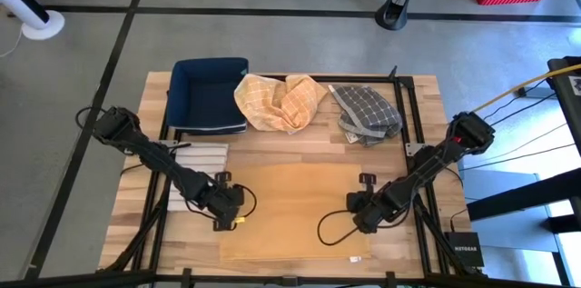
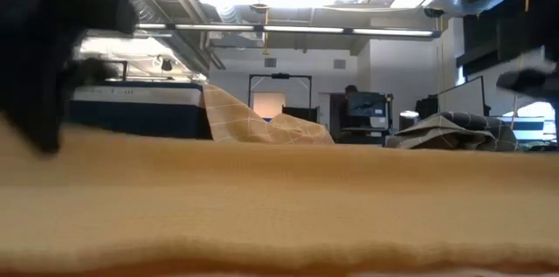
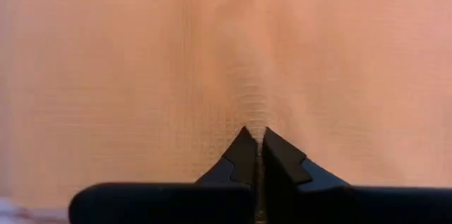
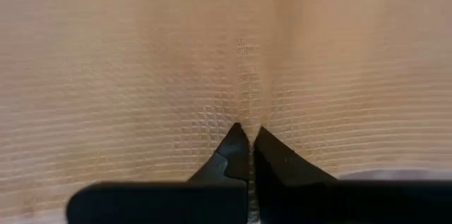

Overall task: Fold towel
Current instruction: Fold the orange towel

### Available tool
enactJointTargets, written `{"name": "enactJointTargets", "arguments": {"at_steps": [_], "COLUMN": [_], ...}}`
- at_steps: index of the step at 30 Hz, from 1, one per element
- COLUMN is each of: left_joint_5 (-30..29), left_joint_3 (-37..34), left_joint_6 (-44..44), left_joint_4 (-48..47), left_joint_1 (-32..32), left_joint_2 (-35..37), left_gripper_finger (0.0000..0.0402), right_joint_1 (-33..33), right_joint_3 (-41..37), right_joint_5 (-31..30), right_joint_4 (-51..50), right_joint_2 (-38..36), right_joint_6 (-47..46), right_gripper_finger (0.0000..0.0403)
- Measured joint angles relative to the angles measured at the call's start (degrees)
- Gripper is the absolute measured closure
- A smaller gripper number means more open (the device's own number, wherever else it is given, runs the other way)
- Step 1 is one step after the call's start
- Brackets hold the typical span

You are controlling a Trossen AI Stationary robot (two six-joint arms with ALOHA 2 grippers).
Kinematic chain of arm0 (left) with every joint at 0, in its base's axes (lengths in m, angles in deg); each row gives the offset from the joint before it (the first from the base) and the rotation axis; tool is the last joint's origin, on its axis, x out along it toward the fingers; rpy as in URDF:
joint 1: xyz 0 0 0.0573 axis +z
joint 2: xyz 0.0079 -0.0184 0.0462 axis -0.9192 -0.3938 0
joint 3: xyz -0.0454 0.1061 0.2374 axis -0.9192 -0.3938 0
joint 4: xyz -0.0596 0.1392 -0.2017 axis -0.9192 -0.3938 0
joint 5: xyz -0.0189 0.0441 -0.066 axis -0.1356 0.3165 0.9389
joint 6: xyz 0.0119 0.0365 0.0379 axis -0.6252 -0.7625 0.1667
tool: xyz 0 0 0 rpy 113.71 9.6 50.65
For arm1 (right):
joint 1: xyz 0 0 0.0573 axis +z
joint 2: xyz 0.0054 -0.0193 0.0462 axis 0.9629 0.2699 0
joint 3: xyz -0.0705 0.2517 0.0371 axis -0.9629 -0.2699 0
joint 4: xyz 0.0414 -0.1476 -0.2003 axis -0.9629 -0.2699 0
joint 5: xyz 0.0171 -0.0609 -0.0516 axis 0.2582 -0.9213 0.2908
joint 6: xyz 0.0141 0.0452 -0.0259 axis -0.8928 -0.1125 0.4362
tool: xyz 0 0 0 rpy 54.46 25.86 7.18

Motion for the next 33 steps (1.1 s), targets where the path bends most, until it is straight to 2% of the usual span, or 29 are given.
{"name": "enactJointTargets", "arguments": {"at_steps": [7,13,20,23,28,33], "left_joint_5": [-8.2,-14.9,-21.5,-23.0,-23.1,-19.0], "left_joint_3": [8.0,14.3,16.7,16.7,16.8,16.8], "left_joint_6": [0.3,0.0,0.8,2.2,4.0,6.4], "left_joint_4": [-11.9,-21.4,-27.7,-28.7,-27.7,-22.6], "left_joint_1": [-2.4,-2.3,-2.1,-2.1,-3.9,-7.1], "left_joint_2": [4.2,6.8,10.4,11.8,12.2,12.2], "left_gripper_finger": [0.0401,0.0401,0.0401,0.0401,0.0401,0.0401], "right_joint_1": [4.5,5.7,5.7,5.7,7.5,11.9], "right_joint_3": [11.2,20.7,26.2,26.5,26.5,26.6], "right_joint_5": [-8.5,-17.5,-23.9,-24.4,-21.7,-18.3], "right_joint_4": [-17.7,-33.6,-44.3,-45.2,-44.1,-40.1], "right_joint_2": [-0.2,-0.3,-0.3,-0.8,-2.7,-6.1], "right_joint_6": [-3.6,-8.2,-12.2,-14.0,-17.1,-21.4], "right_gripper_finger": [0.0401,0.0401,0.0401,0.0401,0.0402,0.0402]}}
